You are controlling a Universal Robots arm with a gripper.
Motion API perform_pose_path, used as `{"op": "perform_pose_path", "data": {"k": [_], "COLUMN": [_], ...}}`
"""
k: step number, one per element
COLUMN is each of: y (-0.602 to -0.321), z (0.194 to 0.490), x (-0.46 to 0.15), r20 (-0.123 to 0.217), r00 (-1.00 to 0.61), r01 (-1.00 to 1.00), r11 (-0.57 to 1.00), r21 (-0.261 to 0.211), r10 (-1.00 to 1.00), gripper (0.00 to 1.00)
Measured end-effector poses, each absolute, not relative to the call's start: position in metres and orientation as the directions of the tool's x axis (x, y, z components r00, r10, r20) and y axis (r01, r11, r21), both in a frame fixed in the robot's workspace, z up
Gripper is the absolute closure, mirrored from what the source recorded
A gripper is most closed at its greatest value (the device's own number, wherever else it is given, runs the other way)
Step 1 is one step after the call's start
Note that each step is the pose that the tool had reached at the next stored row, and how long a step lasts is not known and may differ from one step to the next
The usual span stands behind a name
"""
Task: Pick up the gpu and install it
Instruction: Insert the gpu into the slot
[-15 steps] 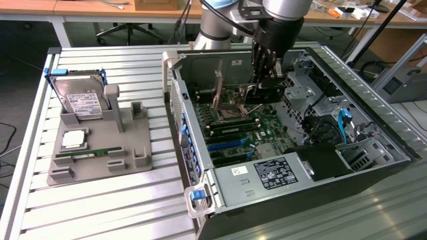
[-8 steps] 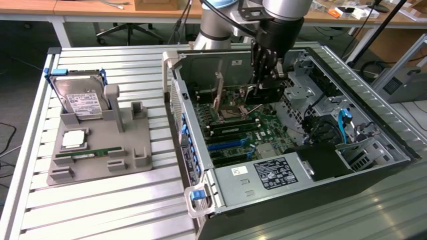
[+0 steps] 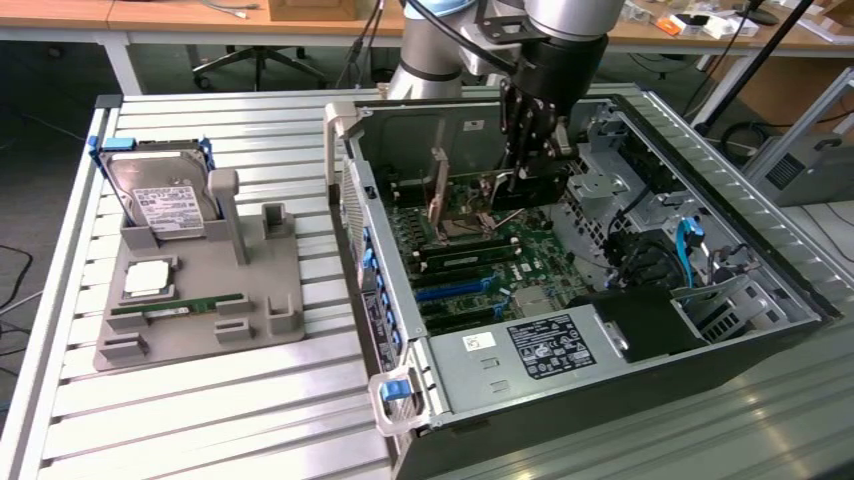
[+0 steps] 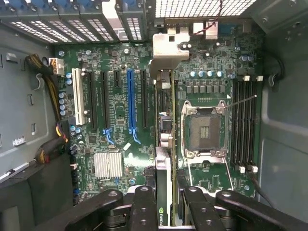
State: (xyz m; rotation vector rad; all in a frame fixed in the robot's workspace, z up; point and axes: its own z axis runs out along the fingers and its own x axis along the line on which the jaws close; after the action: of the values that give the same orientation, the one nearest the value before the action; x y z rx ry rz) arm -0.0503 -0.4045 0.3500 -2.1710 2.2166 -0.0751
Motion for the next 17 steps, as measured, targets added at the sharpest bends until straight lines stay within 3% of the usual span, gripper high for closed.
{"op": "perform_pose_path", "data": {"k": [17], "y": [-0.4045], "z": [0.3480], "x": [-0.0504], "r20": [0.007], "r00": [-0.012], "r01": [-0.998], "r11": [0.012], "r21": [-0.061], "r10": [-1.000], "gripper": [0.73]}}
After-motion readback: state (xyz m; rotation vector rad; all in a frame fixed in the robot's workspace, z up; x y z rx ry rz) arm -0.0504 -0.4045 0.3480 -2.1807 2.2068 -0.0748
